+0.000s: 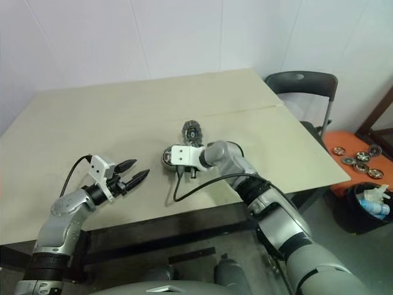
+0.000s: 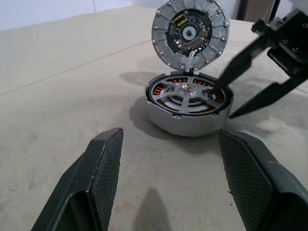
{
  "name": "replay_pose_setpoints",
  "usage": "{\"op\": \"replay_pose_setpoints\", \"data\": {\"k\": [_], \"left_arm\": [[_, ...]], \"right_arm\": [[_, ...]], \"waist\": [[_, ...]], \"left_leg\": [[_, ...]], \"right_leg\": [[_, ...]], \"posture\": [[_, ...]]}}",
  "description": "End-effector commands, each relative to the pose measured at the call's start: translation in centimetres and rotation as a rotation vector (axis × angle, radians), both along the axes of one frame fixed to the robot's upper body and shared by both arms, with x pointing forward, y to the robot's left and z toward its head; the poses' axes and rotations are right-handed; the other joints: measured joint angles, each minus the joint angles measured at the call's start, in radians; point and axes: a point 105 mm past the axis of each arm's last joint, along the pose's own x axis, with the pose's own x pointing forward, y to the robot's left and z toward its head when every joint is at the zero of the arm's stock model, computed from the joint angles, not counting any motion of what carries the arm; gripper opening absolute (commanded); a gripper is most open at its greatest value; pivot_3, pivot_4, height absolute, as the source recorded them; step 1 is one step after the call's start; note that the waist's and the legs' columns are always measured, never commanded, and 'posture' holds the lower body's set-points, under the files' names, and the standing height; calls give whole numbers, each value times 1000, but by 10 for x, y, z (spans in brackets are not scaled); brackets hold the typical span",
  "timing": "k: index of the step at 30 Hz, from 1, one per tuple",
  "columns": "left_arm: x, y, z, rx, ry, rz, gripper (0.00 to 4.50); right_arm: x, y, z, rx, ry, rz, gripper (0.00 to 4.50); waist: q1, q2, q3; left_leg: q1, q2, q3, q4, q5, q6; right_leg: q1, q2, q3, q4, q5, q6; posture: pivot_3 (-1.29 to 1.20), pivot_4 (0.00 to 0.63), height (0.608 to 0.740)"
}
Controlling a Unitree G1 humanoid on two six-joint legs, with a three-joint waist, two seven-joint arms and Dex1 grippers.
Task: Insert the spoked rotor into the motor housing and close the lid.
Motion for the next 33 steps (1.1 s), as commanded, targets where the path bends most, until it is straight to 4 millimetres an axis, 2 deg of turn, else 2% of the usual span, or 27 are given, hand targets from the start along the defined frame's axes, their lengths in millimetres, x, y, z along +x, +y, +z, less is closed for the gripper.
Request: {"op": "replay_pose_setpoints", "data": {"k": [1, 11, 20, 27, 33], "left_arm": [[3, 4, 14, 9, -53, 7, 3327], [4, 6, 14, 14, -53, 11, 3327], [0, 4, 25, 2, -76, -35, 3327], [-12, 0, 34, 34, -84, -111, 3327], [-15, -3, 36, 81, -86, -134, 3327]], "right_arm": [[9, -5, 1, -15, -31, -47, 549], [9, -6, 7, 0, -19, -37, 549], [-11, -5, 35, 11, 64, 78, 549], [-35, -10, 19, -65, 168, 128, 549], [-47, 3, 13, -36, 215, 138, 549]], "waist": [[1, 0, 0], [3, 0, 0], [4, 0, 0], [4, 0, 1], [4, 0, 1]], "left_leg": [[0, 0, 0, 0, 0, 0], [0, 0, 0, 1, 0, 0], [-4, 0, 0, -1, 0, 0], [-5, 0, 0, -4, 0, 1], [-4, 0, 0, -3, -1, 1]], "right_leg": [[0, 0, 0, 1, 0, 0], [-1, 0, 0, 3, 0, 0], [-4, -1, 0, -1, 3, 1], [-4, -1, 0, -3, 3, 1], [-3, -1, 0, -3, 0, 1]], "posture": [[0, 0, 740], [0, 0, 740], [0, 0, 740], [0, 0, 740], [0, 0, 740]]}}
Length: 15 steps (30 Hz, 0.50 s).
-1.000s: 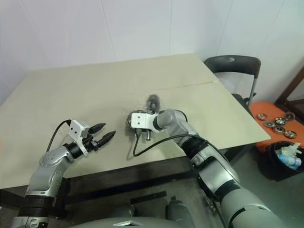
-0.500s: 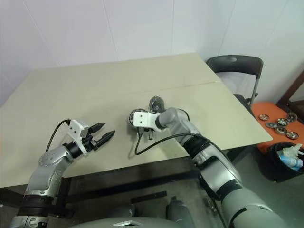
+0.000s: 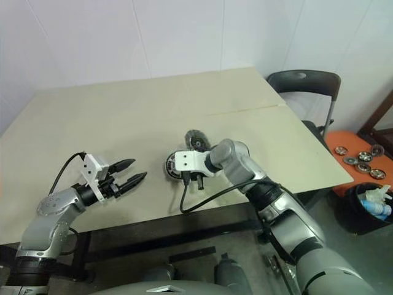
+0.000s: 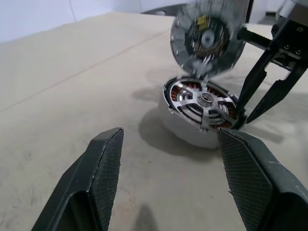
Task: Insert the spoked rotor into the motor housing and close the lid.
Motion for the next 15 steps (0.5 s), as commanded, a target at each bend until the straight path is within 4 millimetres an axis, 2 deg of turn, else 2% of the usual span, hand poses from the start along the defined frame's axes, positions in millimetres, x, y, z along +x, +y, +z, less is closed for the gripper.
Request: {"op": "replay_pose_setpoints", "data": {"k": [1, 5, 8, 13, 15], "left_arm": [[1, -3, 14, 22, -53, -16, 3327], [3, -4, 15, 29, -55, -17, 3327], [3, -4, 15, 34, -55, -14, 3327], [4, -4, 13, 42, -46, -7, 3327], [4, -5, 12, 43, -43, -6, 3327]], "right_arm": [[-9, 16, 2, 39, 24, 34, 549], [0, 24, 2, 75, -2, -17, 549], [8, 27, 4, 97, -25, -49, 1171], [20, 30, 11, 140, -50, -86, 2809], [22, 32, 17, 174, -47, -91, 2809]], "waist": [[0, 0, 0], [-6, 0, 0], [-5, 0, 0], [-3, 0, 0], [-3, 0, 0]], "left_leg": [[0, 0, 0, 0, 0, 0], [1, 0, 0, 0, 0, 0], [2, 1, 0, 0, 0, 0], [2, 1, 0, 2, 0, 0], [1, 1, 0, 2, 0, 0]], "right_leg": [[0, 0, 0, 0, 0, 0], [0, 0, 0, 0, 0, 0], [0, 2, 0, 1, 0, 0], [1, 2, 0, 2, 0, 0], [1, 1, 0, 2, 0, 0]], "posture": [[0, 0, 740], [0, 0, 740], [0, 0, 740], [0, 0, 740], [0, 0, 740]]}}
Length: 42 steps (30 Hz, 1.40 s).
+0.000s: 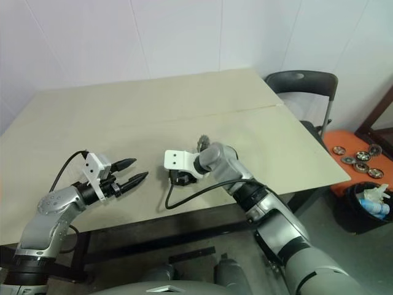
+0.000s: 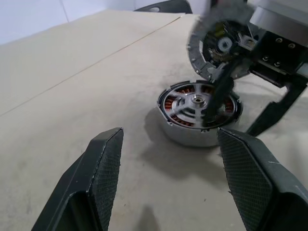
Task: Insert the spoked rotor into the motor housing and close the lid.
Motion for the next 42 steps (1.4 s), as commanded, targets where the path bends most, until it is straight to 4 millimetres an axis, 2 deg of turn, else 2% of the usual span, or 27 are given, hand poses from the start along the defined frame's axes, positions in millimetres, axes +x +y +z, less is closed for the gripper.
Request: {"op": "replay_pose_setpoints", "data": {"k": [1, 5, 11, 15, 19, 22, 25, 29, 34, 38, 42], "left_arm": [[2, -2, 12, 20, -46, -11, 3327], [3, -4, 9, 20, -38, -11, 3327], [5, -6, 7, 18, -31, -11, 3327], [5, -6, 5, 15, -27, -9, 3327], [6, -4, 1, 14, -20, -7, 3327], [6, -3, -3, 11, -16, -5, 3327], [6, -2, -4, 9, -15, -2, 3327], [6, -1, -5, 7, -18, 3, 3327], [6, -1, -5, 3, -20, 1, 3327], [7, -3, -4, -2, -24, -3, 3327], [7, -6, -2, -6, -26, -7, 3327]], "right_arm": [[16, 6, 31, 103, -61, -30, 2809], [33, 17, 70, 290, -83, -95, 2809], [55, 14, 96, 385, -125, -185, 2809], [85, -5, 109, 354, -291, -316, 2809], [106, -26, 120, 319, -412, -394, 2809], [116, -44, 131, 287, -478, -429, 2214], [122, -60, 134, 235, -517, -441, 1239], [121, -86, 124, 126, -491, -417, 45], [110, -113, 103, 20, -377, -365, 45], [93, -108, 100, 48, -275, -272, 45], [82, -101, 102, 56, -250, -209, 45]], "waist": [[0, 0, 0], [0, 0, 1], [1, 0, 1], [0, 1, 1], [-1, 1, 1], [-1, 1, 1], [-1, 1, 1], [-1, 1, 1], [-1, 2, 2], [-3, 2, 2], [-2, 3, 3]], "left_leg": [[0, 0, 0, 0, 0, 0], [-1, 0, 0, 0, 0, 0], [-1, 0, 0, -2, 0, 0], [-1, -1, 0, -2, 0, 0], [-1, -1, 0, -2, 0, 0], [-1, -1, 1, -3, 0, 0], [-2, -1, 1, -3, 0, 0], [-2, -1, 1, -3, 0, 0], [-1, -1, 1, -3, 0, 0], [-1, -1, 2, -3, 0, 0], [-1, 0, 2, -3, 0, 0]], "right_leg": [[0, 0, 0, 0, 0, 0], [-1, 0, 0, 0, 1, -1], [-1, 0, 0, 0, 2, -2], [-1, -1, 0, -1, 2, -3], [-2, -1, 0, -1, 2, -3], [-2, -1, 0, -1, 2, -3], [-2, -1, 1, -1, 2, -3], [-2, -1, 1, -1, 2, -3], [-1, -1, 1, -1, 2, -3], [-1, -1, 1, -1, 2, -3], [-2, -1, 1, -1, 4, 0]], "posture": [[0, 0, 740], [0, 0, 740], [0, 0, 740], [0, 0, 740], [0, 0, 740], [0, 0, 740], [0, 0, 740], [0, 0, 740], [0, 0, 740], [0, 0, 740], [0, 0, 740]]}}
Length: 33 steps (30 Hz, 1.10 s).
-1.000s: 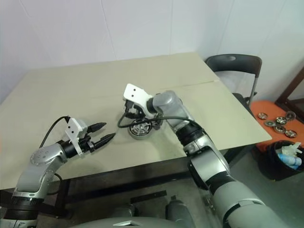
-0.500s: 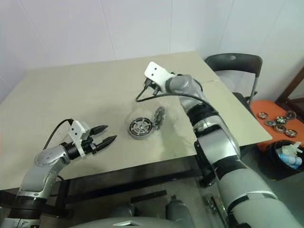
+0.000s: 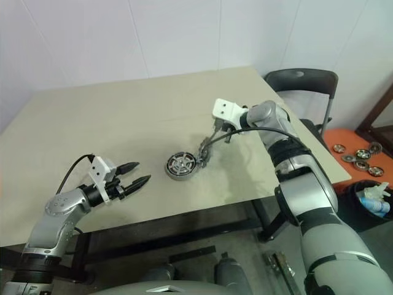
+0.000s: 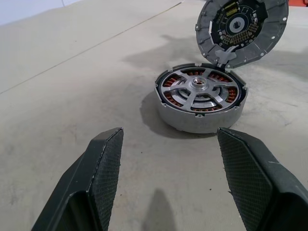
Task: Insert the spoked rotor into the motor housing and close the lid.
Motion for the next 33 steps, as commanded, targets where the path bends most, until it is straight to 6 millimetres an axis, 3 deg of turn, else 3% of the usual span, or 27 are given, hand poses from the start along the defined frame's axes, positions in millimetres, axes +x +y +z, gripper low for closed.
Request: {"op": "replay_pose_setpoints", "data": {"k": [1, 11, 18, 21, 25, 33], "left_arm": [[4, -3, 15, -7, -55, -9, 3327], [3, -5, 21, -4, -59, -15, 3327], [4, -8, 21, -3, -54, -24, 3327], [4, -10, 22, -5, -54, -29, 3327], [4, -10, 20, -6, -48, -33, 3327], [5, -13, 14, -8, -39, -42, 3327]], "right_arm": [[-9, 13, 21, 18, -29, 88, 45], [-55, 10, -25, -134, 164, 224, 45], [-24, 30, 11, 37, -14, 112, 45], [-24, 27, 7, 13, -6, 109, 45], [-43, 15, -16, -86, 97, 177, 45], [-49, -3, -25, -177, 129, 178, 45]], "waist": [[3, 0, 0], [1, -1, 0], [4, 0, 1], [15, -2, 1], [28, -2, 1], [30, -1, 2]], "left_leg": [[0, 0, 0, 0, 0, 0], [1, 0, 0, 2, 0, 0], [1, 0, 0, 3, 0, 0], [0, 0, -1, 3, 0, 0], [-1, -1, 0, 3, 0, 1], [0, 0, 0, 3, -1, 1]], "right_leg": [[0, 0, 0, 0, 0, 0], [2, 0, -1, -1, -2, -1], [1, 0, 0, 1, -1, -1], [2, -1, -1, 0, -1, -2], [2, -1, -1, -2, -1, -1], [2, 0, -1, -1, -2, -1]], "posture": [[0, 0, 740], [0, 0, 740], [0, 0, 740], [0, 0, 740], [0, 0, 740], [0, 0, 740]]}}
